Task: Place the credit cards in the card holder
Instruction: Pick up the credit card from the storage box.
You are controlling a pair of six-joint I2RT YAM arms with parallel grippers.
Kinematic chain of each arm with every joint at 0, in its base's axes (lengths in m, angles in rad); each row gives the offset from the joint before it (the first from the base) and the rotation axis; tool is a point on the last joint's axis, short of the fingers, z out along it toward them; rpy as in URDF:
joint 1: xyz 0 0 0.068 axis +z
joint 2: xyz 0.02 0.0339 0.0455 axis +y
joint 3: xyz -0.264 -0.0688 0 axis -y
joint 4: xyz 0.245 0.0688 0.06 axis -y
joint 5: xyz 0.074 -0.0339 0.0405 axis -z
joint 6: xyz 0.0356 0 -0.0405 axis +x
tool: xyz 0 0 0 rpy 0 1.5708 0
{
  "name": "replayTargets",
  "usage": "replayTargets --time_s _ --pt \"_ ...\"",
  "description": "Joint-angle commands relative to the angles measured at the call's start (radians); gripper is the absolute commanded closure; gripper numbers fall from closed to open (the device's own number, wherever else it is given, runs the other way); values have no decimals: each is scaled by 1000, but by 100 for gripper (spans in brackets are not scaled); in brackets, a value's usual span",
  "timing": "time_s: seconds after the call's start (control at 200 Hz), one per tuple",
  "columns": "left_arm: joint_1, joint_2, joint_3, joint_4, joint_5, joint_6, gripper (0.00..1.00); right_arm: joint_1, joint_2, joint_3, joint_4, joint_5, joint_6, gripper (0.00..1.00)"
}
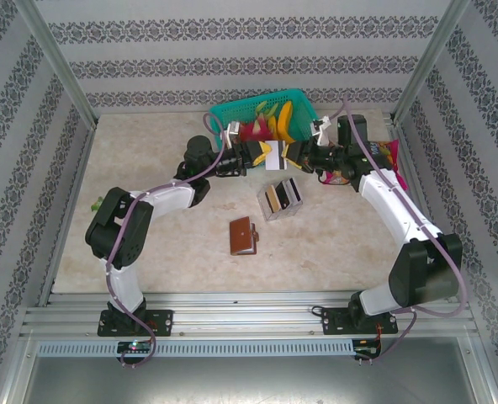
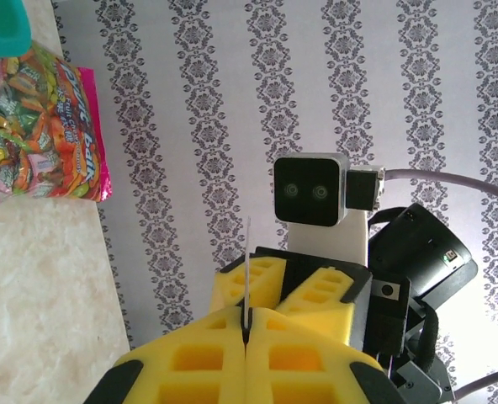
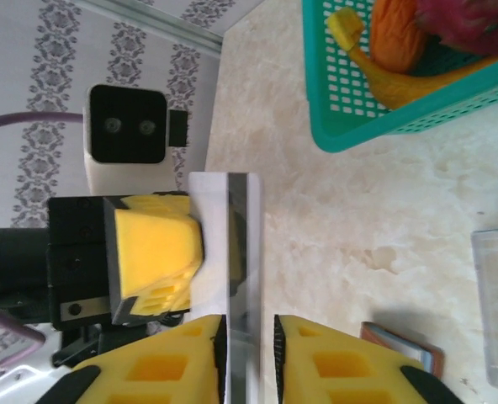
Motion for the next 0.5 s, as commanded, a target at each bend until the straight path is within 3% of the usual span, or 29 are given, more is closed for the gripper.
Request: replayTargets --time_s 0.0,0.15,0.265,0.32,0.405,0.495 --pt "-3 21 2 138 -23 -78 100 2 11 -17 108 -65 65 73" --pt "-2 33 -3 203 -37 -132 100 2 28 -21 144 -81 90 76" --pt "-3 30 -14 196 -44 -135 100 -2 22 -25 140 -65 87 89" --pt "-2 25 -23 174 -51 -134 86 -7 20 -27 139 -69 86 95" --pt "-2 4 -42 105 -62 -108 57 -15 4 -38 129 -52 89 97" --pt "-3 -44 -74 -42 -77 -32 47 -27 -11 -44 61 -18 100 100"
